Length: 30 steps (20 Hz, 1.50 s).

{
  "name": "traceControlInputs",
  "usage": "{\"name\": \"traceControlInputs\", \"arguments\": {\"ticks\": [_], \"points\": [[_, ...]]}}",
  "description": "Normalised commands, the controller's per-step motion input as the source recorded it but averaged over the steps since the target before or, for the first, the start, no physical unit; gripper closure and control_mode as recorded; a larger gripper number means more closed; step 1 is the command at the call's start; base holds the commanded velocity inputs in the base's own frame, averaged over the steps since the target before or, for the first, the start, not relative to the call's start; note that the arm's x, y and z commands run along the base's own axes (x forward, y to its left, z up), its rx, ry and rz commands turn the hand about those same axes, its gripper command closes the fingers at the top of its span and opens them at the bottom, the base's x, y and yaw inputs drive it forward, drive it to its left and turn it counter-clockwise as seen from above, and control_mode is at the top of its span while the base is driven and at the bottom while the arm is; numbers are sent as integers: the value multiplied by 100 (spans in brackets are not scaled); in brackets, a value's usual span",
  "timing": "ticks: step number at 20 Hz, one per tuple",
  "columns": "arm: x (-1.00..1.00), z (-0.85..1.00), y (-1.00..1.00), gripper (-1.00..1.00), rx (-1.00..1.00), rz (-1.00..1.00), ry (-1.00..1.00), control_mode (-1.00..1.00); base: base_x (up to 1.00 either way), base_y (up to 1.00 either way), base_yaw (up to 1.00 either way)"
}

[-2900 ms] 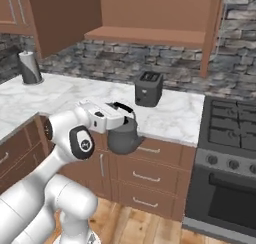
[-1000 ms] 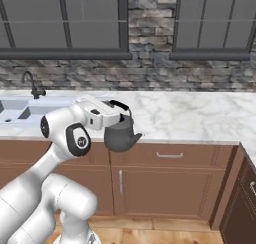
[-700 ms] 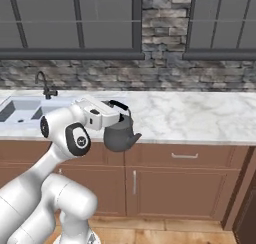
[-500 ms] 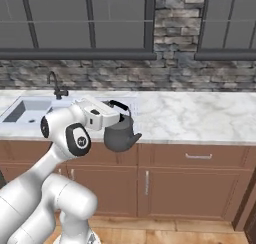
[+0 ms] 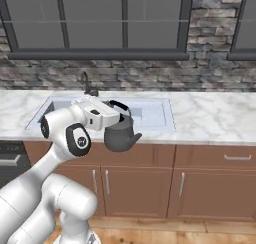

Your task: Open the cabinet, pick the kettle from the cabinet, and place it in the sink.

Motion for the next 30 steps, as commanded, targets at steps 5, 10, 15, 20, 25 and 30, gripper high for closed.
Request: {"name": "traceControlInputs", "arguments": {"ticks": [5, 10, 15, 20, 25, 30], "points": [[0, 0, 0, 100, 0, 0, 0, 100, 0, 75, 0], [0, 0, 0, 100, 0, 0, 0, 100, 1, 75, 0], [0, 0, 0, 100, 0, 0, 0, 100, 9, 70, 5], [0, 0, 0, 100, 0, 0, 0, 100, 23, 57, 16], [0, 0, 0, 100, 0, 0, 0, 100, 43, 42, 15], [0, 0, 0, 100, 0, 0, 0, 100, 62, 28, 9]]}}
